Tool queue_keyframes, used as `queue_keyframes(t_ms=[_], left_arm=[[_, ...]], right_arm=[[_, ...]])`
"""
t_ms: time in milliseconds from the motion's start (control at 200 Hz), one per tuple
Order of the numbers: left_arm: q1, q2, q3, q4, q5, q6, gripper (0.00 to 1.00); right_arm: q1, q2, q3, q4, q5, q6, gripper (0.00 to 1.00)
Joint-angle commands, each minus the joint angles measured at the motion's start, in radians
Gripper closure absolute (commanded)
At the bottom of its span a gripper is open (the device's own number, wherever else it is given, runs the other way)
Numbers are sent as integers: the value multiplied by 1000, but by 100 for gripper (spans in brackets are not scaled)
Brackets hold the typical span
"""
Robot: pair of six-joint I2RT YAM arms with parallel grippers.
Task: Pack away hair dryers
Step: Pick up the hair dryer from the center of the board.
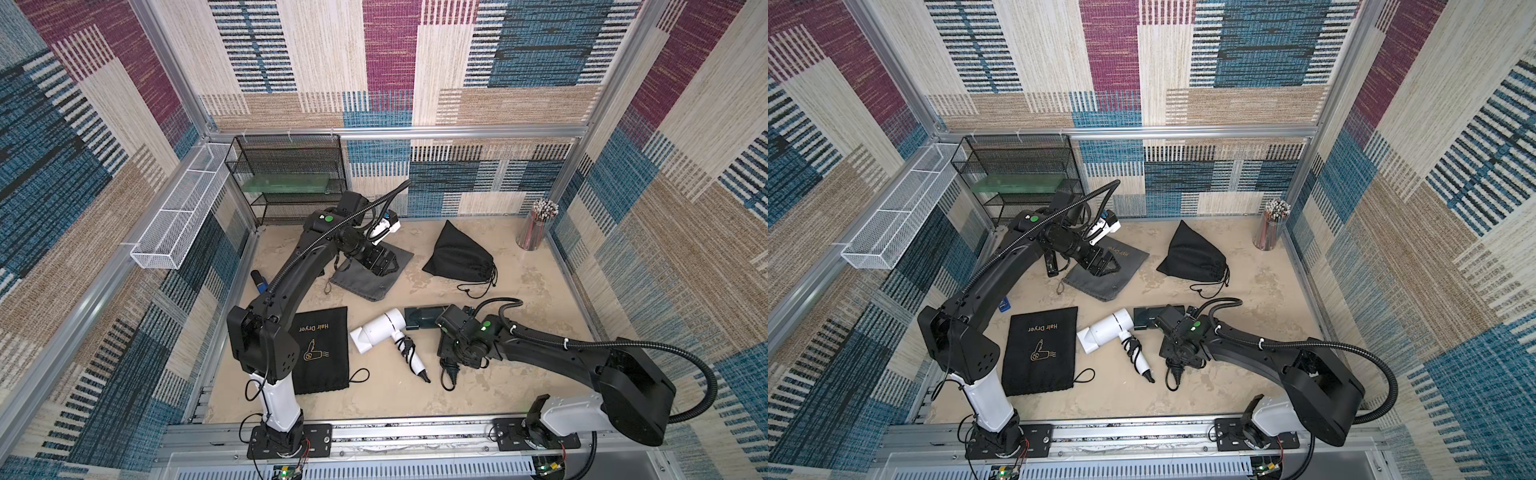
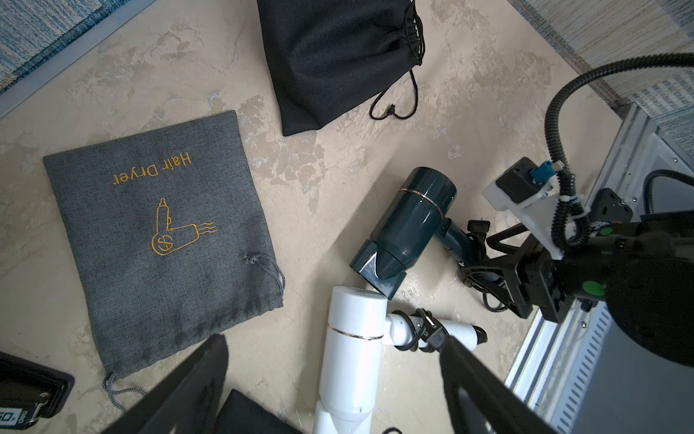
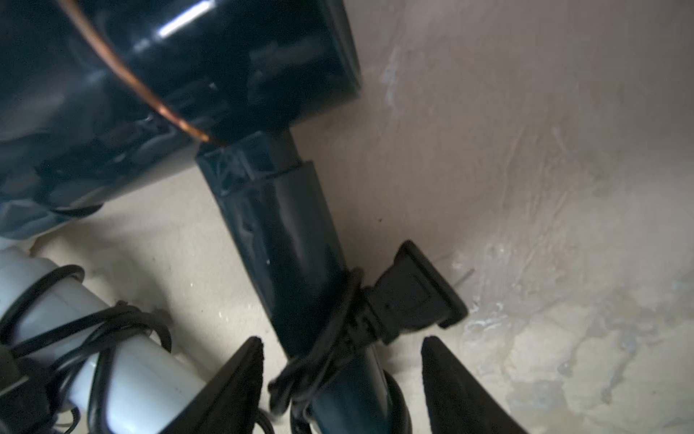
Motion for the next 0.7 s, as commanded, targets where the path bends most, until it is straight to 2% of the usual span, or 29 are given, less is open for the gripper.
queue_keyframes(t_ms=[0,200,431,551,696], left_arm=[[-1,8,-6,10,12,-6,10],[-6,15,-15,9,44,-5,11],[-31,10,-21,5,51,23,13],[-54,14,-5,-8,42,38,14],[-70,23,35,-11,14,28,14]], right_arm=[[-12,20,8,49,42,-44,30],[-8,37,-12,115,72,-83,32],[21,82,-23,129,125,-116,39],[44,101,-18,92,175,-112,49],[70,95,-29,76,204,-104,65]])
